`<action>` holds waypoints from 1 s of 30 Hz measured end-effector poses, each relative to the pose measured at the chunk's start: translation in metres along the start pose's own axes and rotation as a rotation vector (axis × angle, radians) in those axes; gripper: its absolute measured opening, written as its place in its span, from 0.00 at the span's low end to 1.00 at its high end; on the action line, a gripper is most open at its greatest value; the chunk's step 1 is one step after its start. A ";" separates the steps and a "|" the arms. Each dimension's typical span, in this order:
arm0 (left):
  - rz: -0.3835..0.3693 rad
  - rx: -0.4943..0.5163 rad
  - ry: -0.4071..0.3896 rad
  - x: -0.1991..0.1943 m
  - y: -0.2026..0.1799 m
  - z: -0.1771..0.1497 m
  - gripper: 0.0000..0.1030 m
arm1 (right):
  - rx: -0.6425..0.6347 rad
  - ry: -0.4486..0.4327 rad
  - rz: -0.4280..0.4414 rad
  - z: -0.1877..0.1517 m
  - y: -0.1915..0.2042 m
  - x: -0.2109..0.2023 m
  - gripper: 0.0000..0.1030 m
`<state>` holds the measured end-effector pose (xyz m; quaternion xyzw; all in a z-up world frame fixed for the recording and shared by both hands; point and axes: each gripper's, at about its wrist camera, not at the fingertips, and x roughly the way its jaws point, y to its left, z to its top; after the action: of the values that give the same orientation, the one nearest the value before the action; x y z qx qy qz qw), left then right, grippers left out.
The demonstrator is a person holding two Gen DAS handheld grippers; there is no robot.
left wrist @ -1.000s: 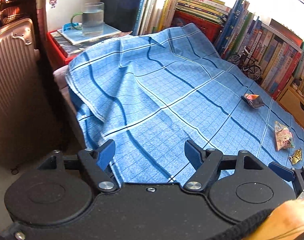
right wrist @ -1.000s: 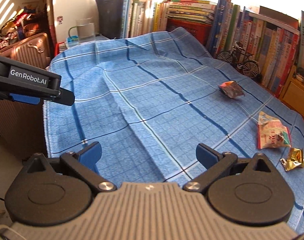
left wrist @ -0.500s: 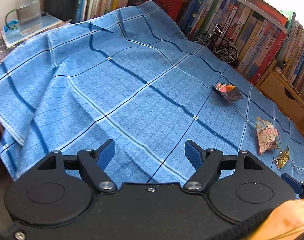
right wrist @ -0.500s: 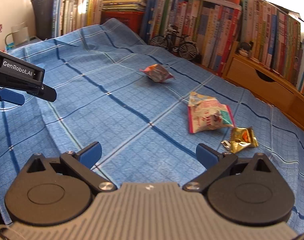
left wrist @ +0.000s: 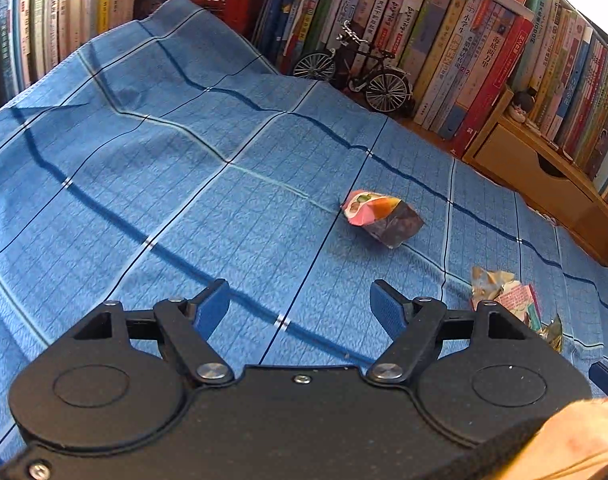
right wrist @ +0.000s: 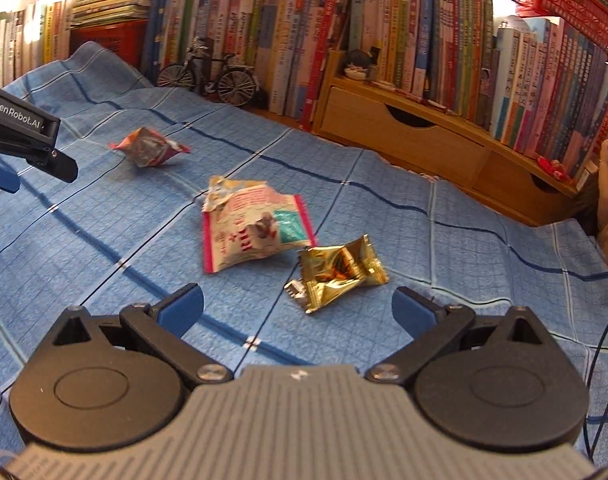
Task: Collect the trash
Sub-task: 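Move both open tools back over the wrappers on the bed, then grasp the pink macaron packet with the left tool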
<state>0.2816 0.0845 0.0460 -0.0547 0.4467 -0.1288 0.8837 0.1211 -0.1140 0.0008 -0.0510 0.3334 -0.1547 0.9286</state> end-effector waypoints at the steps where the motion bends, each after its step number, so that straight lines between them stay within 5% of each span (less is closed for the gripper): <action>1: -0.002 0.009 0.001 0.005 -0.003 0.004 0.74 | 0.010 -0.001 -0.008 0.001 -0.003 0.003 1.00; 18: 0.022 0.140 0.012 0.061 -0.040 0.028 0.74 | 0.062 0.027 -0.012 -0.001 -0.014 0.042 1.00; 30: -0.065 0.213 -0.012 0.076 -0.060 0.042 0.80 | 0.061 0.016 0.010 -0.001 -0.013 0.049 0.99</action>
<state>0.3477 0.0054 0.0249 0.0242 0.4233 -0.2036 0.8825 0.1532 -0.1425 -0.0268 -0.0197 0.3363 -0.1607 0.9277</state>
